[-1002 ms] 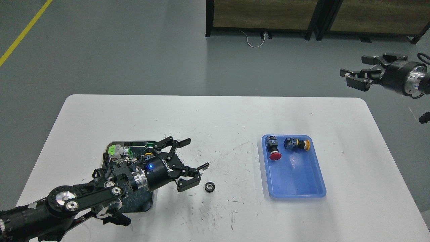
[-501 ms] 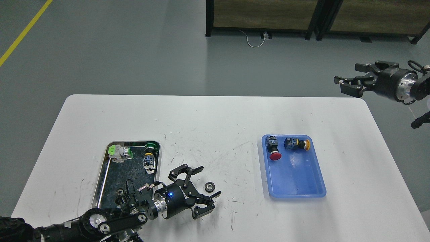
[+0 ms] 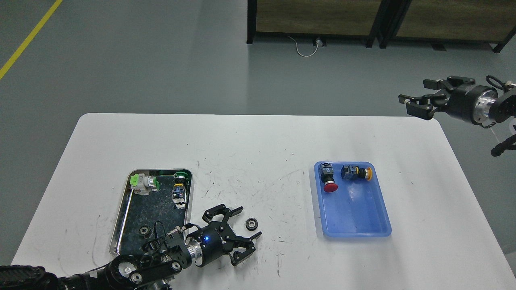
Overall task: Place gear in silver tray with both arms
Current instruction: 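Grasp the second black gear with the left gripper, then place the gear into the silver tray and open the left gripper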
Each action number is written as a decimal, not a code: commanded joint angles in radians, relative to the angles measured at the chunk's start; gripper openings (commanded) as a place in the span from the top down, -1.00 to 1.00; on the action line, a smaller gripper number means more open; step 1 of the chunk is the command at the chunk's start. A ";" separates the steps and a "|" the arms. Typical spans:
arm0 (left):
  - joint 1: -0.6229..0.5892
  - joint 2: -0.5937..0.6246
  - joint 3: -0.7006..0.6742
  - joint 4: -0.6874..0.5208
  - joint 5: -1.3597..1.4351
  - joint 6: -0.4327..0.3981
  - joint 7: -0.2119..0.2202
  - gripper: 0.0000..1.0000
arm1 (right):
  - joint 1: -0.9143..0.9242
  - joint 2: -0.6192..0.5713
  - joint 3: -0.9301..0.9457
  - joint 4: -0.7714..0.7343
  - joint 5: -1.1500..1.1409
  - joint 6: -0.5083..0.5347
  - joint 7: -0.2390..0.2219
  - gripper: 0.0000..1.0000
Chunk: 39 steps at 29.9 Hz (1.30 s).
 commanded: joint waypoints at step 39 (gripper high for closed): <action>-0.058 0.509 -0.192 -0.398 -0.011 -0.036 0.037 0.56 | -0.003 0.040 0.006 -0.025 -0.003 0.000 0.001 -0.68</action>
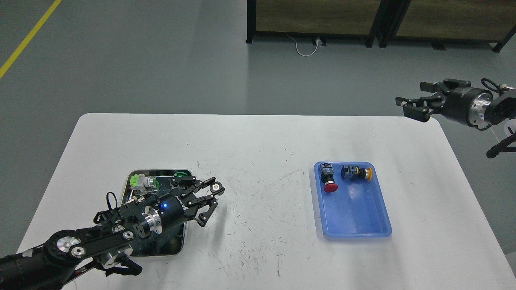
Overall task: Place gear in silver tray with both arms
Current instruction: 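Place the gear into the silver tray and open the left gripper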
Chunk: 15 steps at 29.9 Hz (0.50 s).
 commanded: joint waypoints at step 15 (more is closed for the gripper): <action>0.159 0.178 -0.025 0.025 -0.057 -0.005 -0.022 0.52 | 0.019 0.090 -0.005 -0.065 -0.014 0.000 0.000 -0.68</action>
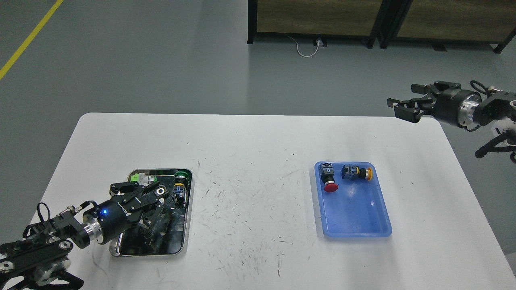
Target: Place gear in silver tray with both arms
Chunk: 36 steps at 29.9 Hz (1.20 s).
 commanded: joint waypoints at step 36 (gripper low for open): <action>-0.327 0.082 -0.176 0.131 -0.258 -0.023 0.134 -0.95 | 0.053 0.044 0.115 -0.042 0.033 -0.154 0.009 -0.91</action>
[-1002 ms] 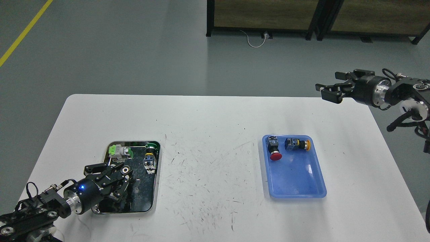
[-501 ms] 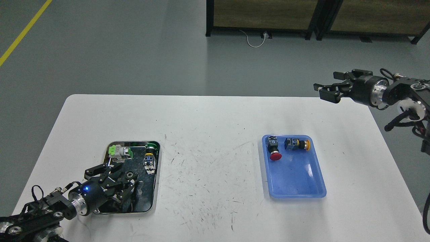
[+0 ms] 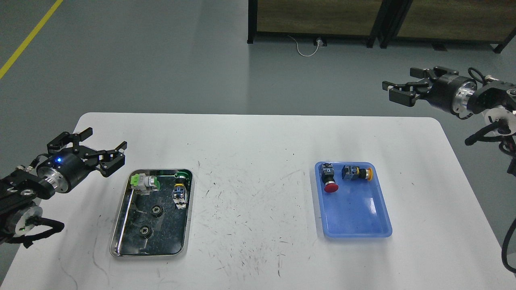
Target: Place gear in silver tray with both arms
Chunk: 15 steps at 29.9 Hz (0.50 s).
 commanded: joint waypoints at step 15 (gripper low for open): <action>-0.455 -0.276 -0.007 0.343 -0.138 -0.061 0.162 -0.95 | 0.152 0.156 0.002 -0.183 0.052 -0.271 0.091 -0.89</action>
